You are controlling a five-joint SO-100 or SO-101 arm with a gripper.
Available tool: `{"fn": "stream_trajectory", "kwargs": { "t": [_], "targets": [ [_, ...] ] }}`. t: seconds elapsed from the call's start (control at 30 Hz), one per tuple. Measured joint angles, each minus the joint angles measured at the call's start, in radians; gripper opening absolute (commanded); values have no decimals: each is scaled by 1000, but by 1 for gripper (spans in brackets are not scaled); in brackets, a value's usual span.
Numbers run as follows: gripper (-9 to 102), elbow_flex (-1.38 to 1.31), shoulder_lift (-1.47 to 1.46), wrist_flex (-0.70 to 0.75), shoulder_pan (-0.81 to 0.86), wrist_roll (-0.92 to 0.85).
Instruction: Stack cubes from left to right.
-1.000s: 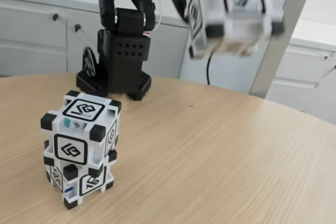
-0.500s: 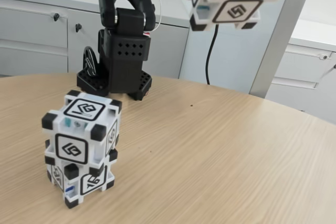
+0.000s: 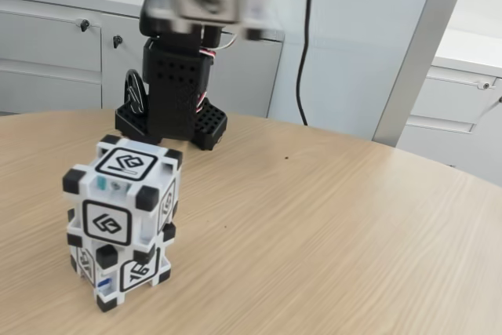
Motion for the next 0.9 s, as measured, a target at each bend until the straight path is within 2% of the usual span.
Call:
{"fn": "stream_trajectory", "kwargs": {
  "t": [0.27,0.47,0.67,0.9],
  "targets": [
    [9,78,0,0,150,-35],
    [9,218,0,0,149,-74],
    [9,235,2,0,149,-74],
    [8,235,2,86,149,-80]
  ]
}}
